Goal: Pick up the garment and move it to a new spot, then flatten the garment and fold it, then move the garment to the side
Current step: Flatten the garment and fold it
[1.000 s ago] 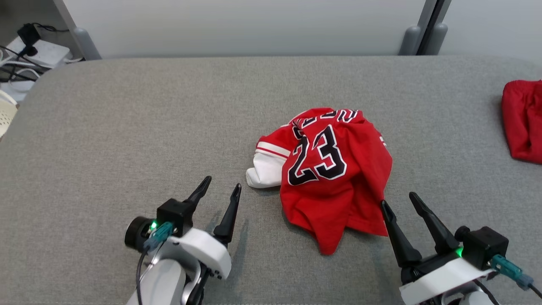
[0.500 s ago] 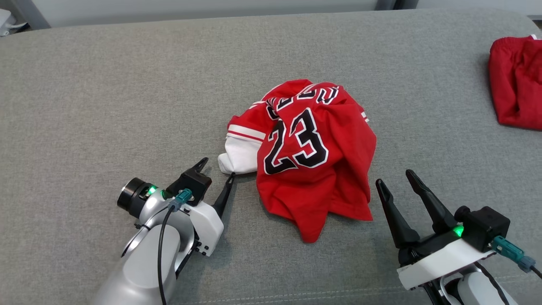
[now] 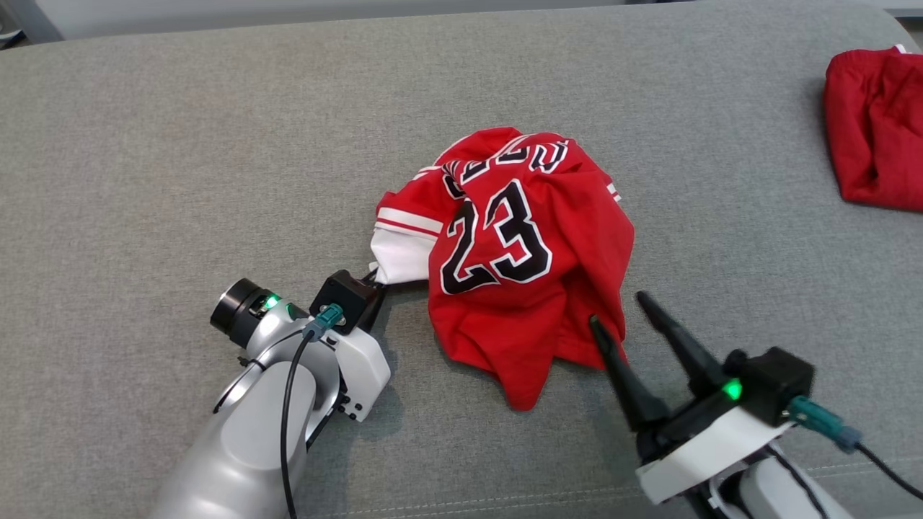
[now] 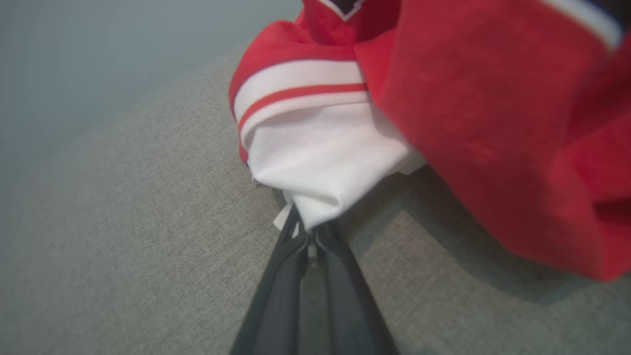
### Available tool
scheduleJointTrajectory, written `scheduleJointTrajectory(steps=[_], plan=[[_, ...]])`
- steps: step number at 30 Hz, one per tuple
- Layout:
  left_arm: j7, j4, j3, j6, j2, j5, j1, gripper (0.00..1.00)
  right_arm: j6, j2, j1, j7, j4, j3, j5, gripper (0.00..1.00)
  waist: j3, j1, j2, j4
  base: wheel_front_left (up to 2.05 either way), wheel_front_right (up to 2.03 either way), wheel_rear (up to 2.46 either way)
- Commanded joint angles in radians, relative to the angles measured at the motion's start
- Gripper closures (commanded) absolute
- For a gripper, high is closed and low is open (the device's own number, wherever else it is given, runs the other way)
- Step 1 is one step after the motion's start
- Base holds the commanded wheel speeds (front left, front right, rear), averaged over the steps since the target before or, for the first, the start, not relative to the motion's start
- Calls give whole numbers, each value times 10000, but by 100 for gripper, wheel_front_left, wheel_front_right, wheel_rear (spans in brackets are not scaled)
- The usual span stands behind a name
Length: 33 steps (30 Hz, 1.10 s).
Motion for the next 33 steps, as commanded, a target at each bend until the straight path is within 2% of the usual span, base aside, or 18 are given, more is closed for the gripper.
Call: scheduleJointTrajectory(steps=[1, 8, 12, 17, 18, 19, 20, 25, 28, 33], plan=[[-57, -294, 233, 24, 187, -2, -360, 100, -2, -77, -233, 12, -41, 577, 305, 0, -10, 0, 0, 72, 0, 0, 0], [-57, -816, 256, 72, 100, -189, -168, 100, -2, -31, -1194, 12, 1369, 2360, 584, 0, -72, 0, 0, 472, 0, 0, 0], [-57, -1230, 252, 97, 34, -297, -29, 100, -2, 296, -1801, 12, 2534, 2966, 600, 0, -87, 0, 0, 789, 0, 0, 0], [-57, -1643, 278, 114, -9, -398, 43, 100, -2, 711, -2474, 12, 4411, 3219, 107, 0, -100, 0, 0, 1079, 0, 0, 0], [-57, -1740, 308, 130, -12, -424, 63, 100, -2, 809, -2589, 12, 4725, 3223, 35, 35, -108, 0, 0, 1109, 0, 0, 0], [-57, -1831, 337, 144, -14, -445, 84, 100, -2, 899, -2681, 12, 4959, 3201, 0, 84, -121, 0, 0, 1140, 0, 0, 0], [-57, -1931, 369, 157, -16, -471, 111, 100, -2, 968, -2758, 12, 5157, 3165, -13, 100, -142, 0, 0, 1165, 0, 0, 0], [-57, -2331, 579, 243, 78, -586, 319, 100, -2, 1072, -2900, 12, 5080, 2892, 37, 100, -295, 0, 0, 1151, 0, 0, 0], [-57, -2740, 797, 298, 343, -654, 536, 100, -2, 772, -2779, 12, 3836, 2164, -110, 100, -500, 0, 0, 1080, 0, 0, 0], [-57, -3891, 1289, 464, 1138, -728, 1101, 100, -2, -133, -1899, 12, 1192, -20, -692, 100, -960, 0, 0, 938, 0, 0, 0]])
